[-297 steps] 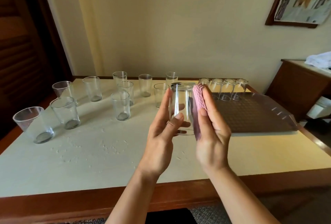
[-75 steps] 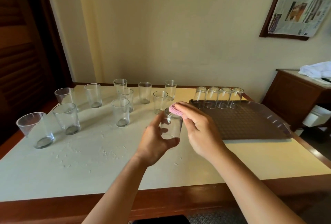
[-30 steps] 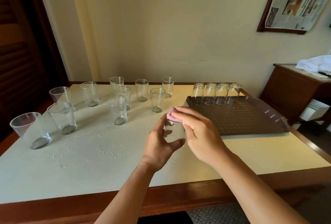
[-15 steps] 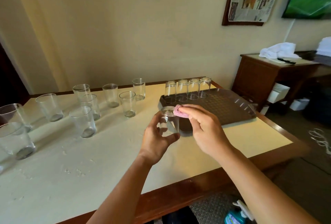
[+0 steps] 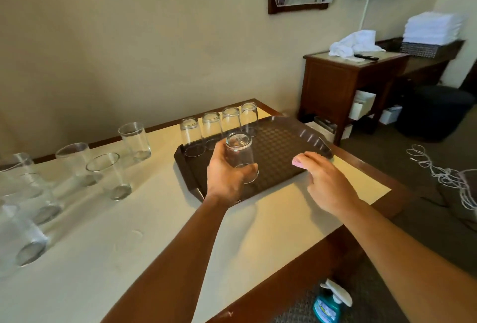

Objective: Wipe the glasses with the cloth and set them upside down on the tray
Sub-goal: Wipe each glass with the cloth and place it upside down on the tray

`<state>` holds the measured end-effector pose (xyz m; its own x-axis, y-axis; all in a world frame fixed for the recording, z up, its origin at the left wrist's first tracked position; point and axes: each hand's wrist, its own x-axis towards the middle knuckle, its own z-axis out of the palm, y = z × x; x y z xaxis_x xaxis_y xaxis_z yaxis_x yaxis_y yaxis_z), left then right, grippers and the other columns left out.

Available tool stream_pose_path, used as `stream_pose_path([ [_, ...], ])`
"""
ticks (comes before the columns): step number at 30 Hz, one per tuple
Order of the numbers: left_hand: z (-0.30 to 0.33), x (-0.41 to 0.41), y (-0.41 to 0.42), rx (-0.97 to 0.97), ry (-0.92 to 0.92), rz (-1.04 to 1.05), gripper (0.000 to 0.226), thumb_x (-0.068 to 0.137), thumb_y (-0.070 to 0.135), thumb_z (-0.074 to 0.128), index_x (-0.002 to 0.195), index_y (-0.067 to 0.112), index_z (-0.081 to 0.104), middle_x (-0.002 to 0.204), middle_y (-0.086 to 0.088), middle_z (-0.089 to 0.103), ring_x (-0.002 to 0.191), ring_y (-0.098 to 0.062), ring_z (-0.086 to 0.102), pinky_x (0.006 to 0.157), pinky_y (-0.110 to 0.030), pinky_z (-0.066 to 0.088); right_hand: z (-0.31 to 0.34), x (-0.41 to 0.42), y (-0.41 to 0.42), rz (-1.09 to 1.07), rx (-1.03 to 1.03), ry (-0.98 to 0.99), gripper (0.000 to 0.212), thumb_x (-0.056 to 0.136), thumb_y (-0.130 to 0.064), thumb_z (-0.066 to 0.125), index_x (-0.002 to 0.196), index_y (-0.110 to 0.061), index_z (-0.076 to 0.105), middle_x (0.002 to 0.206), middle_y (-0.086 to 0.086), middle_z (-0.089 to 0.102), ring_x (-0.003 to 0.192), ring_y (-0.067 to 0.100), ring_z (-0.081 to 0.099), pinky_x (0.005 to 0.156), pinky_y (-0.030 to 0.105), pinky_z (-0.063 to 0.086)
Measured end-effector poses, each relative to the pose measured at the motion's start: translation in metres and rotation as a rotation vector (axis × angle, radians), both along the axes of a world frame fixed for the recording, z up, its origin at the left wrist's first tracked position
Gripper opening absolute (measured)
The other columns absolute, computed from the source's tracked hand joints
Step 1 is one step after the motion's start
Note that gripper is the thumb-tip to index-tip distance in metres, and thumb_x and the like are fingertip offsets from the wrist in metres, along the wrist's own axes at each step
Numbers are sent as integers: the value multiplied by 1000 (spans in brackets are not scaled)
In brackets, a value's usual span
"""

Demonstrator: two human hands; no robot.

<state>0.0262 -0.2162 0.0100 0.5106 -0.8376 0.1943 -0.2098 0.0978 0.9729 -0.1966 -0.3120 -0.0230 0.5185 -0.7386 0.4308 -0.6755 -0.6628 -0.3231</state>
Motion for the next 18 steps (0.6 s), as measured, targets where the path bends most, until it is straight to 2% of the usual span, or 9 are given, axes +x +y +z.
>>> stream_pose_path([
  [3,-4,-1,-34,43,-56,-9,79,76,9,92,142,24,51,126,8,66,113,-14,64,86,-17,53,-7,-6,-29,-8,-11,27,56,86,6,71,138,-14,62,144,8,57,130,30,57,98,35,53],
  [5,-6,-3,-55,65,-78,-8,76,77,12,92,139,26,50,122,12,64,111,-11,63,83,-14,51,-14,-8,-43,9,-11,17,55,86,6,72,137,-13,63,143,8,59,129,30,58,98,33,53],
  [7,-9,-4,-72,84,-84,4,77,77,13,92,140,27,49,118,14,62,110,-11,62,88,-20,53,-24,-9,-50,44,-34,5,52,86,7,72,133,-12,66,139,8,62,128,29,60,96,27,49],
  [9,-12,-4,-87,103,-90,10,79,77,12,92,142,25,49,117,14,61,112,-11,62,94,-28,54,-37,-9,-54,70,-54,-20,49,87,5,72,132,-13,67,138,7,63,128,29,60,96,28,51],
  [13,-20,-7,-108,118,-121,4,81,77,11,92,144,23,48,112,19,59,111,-9,59,90,-23,50,-50,-9,-61,73,-83,-48,48,89,0,72,134,-15,67,142,5,61,132,26,57,98,35,58],
  [18,-28,-20,-117,149,-137,-2,78,79,12,91,143,22,48,119,11,59,114,-13,59,92,-25,50,-51,-10,-58,43,-75,-42,50,88,-1,74,136,-14,65,143,6,60,131,28,58,97,37,59],
])
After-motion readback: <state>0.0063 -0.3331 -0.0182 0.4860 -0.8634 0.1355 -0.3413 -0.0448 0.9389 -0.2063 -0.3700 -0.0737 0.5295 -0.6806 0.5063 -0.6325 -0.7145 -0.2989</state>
